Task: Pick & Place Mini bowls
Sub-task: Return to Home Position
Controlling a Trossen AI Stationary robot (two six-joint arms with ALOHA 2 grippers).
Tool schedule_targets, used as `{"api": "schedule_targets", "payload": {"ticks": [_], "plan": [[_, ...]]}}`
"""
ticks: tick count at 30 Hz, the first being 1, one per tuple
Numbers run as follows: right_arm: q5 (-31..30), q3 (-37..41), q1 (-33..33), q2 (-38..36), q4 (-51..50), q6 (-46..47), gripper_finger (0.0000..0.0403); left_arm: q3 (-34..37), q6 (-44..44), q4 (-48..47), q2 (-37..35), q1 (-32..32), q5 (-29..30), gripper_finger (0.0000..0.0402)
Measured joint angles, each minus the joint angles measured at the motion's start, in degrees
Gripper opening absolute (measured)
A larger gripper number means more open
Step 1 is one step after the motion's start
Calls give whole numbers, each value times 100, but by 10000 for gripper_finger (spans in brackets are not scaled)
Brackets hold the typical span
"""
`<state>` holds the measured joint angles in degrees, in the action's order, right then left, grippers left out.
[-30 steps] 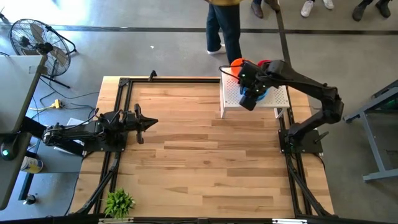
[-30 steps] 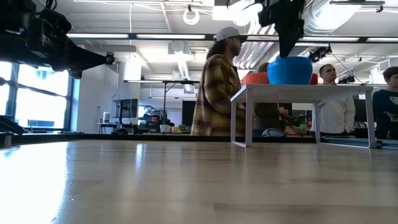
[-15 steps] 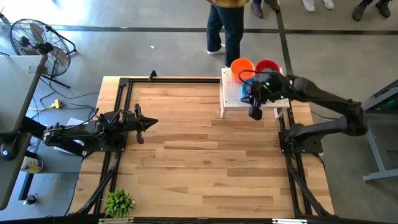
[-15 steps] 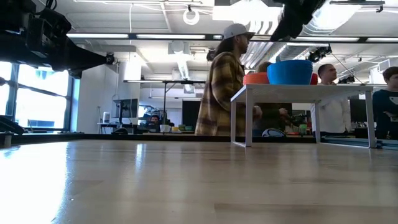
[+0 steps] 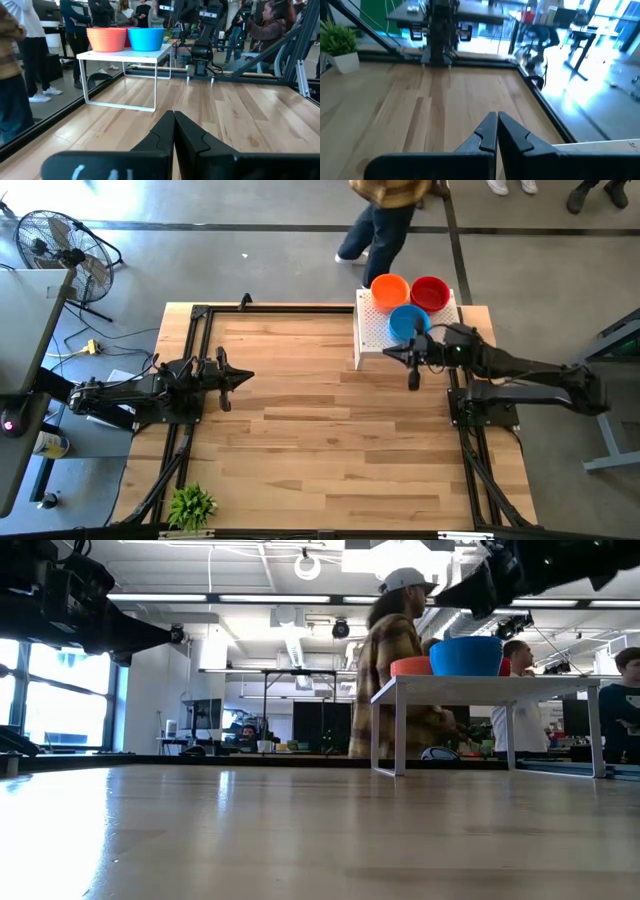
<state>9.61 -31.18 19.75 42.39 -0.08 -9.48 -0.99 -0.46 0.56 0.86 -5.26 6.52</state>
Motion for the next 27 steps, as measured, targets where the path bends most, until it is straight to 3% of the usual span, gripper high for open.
{"api": "schedule_targets", "payload": {"ticks": [13,21,27], "plan": [[21,1472,294,-1593,470,39,1,0,0,0,0,0,-4,1],[-809,2343,321,-2844,933,311,0,0,1,-2,0,0,-4,1],[-1054,3043,37,-3610,1134,450,0,0,1,-2,0,0,-4,1]]}}
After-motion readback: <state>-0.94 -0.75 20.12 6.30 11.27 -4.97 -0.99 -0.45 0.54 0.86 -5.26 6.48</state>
